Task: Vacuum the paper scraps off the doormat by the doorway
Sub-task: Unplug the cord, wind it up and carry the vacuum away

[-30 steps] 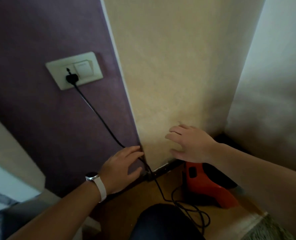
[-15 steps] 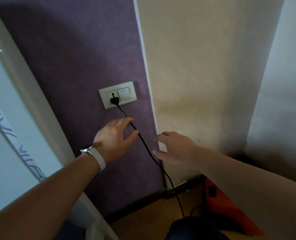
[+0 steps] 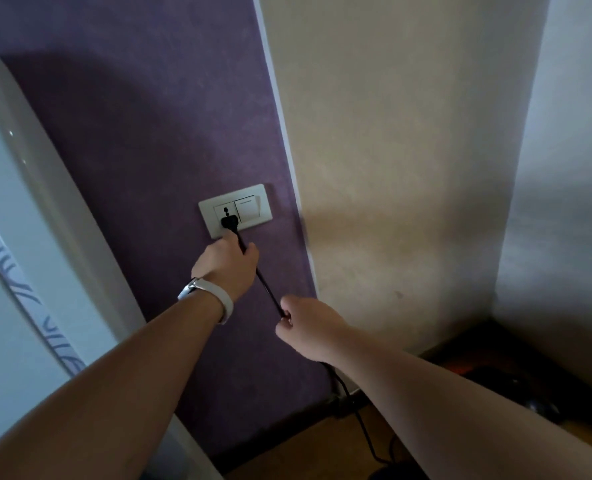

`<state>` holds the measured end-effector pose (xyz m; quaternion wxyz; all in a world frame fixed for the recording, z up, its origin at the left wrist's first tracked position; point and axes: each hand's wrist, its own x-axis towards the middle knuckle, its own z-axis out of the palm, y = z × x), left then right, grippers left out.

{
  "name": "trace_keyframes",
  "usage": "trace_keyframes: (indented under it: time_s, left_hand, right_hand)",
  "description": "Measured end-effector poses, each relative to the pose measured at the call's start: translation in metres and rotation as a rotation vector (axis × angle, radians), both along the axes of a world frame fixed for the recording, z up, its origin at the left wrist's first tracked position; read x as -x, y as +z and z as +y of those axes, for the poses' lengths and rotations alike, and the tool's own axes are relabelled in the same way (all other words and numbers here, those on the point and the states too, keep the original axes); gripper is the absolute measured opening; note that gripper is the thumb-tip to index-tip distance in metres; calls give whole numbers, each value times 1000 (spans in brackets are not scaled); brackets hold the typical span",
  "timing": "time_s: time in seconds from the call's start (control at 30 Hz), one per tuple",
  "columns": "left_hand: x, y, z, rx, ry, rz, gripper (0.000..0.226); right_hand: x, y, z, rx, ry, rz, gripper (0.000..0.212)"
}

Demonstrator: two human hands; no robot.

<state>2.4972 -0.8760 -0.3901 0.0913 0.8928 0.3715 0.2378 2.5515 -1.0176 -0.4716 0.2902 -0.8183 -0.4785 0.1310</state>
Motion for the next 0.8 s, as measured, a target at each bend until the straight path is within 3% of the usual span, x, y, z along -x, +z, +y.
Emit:
trace_keyframes:
  time_s: [0.13, 0.33, 0.53, 0.8]
  left_hand:
    - [2, -13, 1, 42, -32, -124, 36]
    - [5, -20, -2, 98, -37, -275, 40]
    - [25, -47, -40, -10, -252, -174, 43]
    - [11, -53, -41, 108, -299, -224, 42]
  right_hand:
    - [1, -3, -10, -61, 20, 44, 17]
    - [-8, 4, -37, -116, 55, -5, 27]
    - [-28, -10, -82, 157, 71, -84, 28]
    - [-52, -41, -135, 143, -107, 25, 41]
